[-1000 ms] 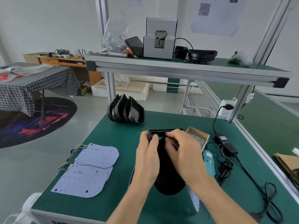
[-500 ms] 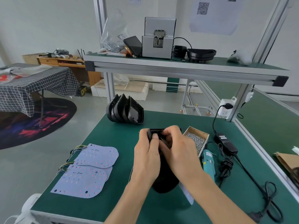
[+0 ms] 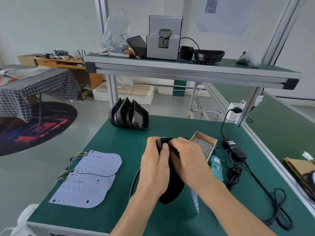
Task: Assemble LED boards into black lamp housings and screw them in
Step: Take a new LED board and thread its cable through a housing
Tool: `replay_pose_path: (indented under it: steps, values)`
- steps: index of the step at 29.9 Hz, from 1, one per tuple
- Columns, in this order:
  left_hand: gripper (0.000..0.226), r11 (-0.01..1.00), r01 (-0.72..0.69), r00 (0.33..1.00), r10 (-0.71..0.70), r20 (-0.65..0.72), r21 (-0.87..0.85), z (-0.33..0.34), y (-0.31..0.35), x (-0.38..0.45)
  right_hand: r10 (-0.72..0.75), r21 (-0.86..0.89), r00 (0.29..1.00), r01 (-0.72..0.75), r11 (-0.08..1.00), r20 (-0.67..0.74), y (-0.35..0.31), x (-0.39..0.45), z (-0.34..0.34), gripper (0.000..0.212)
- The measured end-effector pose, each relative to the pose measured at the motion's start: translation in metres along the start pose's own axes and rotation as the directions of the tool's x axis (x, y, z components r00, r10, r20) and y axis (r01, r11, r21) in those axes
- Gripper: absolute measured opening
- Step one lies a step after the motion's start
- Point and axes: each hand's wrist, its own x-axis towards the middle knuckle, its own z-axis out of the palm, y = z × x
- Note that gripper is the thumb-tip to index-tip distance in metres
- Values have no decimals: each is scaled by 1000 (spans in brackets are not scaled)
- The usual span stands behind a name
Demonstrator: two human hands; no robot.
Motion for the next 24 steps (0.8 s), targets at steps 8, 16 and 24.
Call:
replay_pose_path:
  steps: [8, 16, 24]
  values:
    - [20, 996, -27, 999, 23, -45, -89, -1, 1, -3, 127, 175, 980, -99, 979, -152, 1, -9, -2, 17]
    - [33, 995, -70, 998, 70, -1, -64, -1, 2, -5, 117, 61, 974, -107, 992, -194, -11, -8, 7, 14]
    - [18, 970, 45, 995, -65, -80, -238, -4, -9, 6, 70, -45, 998, -70, 997, 3, -12, -18, 6, 23]
